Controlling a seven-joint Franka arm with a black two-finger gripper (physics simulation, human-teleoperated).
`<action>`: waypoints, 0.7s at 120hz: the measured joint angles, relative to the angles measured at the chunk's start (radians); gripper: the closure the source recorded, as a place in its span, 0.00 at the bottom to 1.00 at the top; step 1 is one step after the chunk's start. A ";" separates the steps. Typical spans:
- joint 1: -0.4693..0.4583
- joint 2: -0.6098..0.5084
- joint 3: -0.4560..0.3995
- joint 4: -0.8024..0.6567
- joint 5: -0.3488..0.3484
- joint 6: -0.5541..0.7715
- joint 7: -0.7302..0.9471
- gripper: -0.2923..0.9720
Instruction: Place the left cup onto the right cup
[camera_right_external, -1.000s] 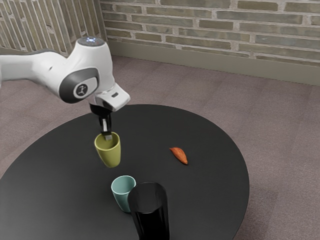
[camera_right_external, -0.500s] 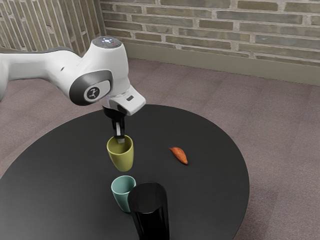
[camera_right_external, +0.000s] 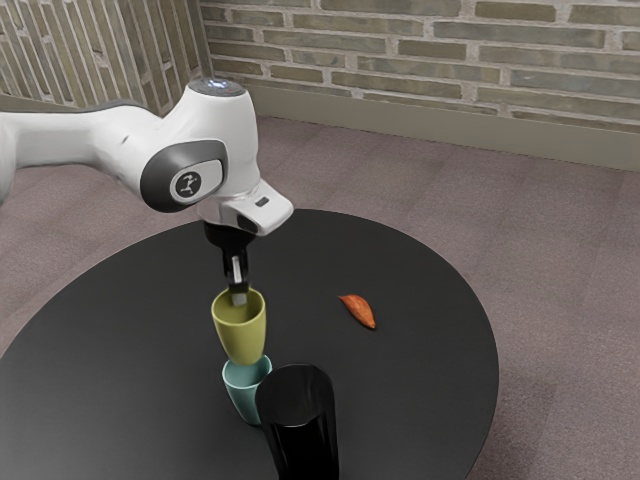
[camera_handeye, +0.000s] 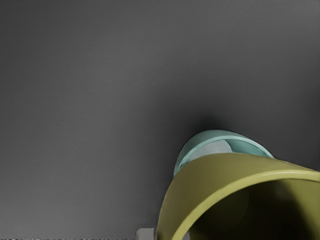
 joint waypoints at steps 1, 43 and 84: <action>0.000 0.000 0.000 0.000 -0.002 -0.002 -0.001 0.85; 0.000 0.073 0.001 -0.007 -0.026 -0.034 -0.018 0.85; 0.005 0.122 -0.001 0.000 -0.015 0.002 -0.021 0.83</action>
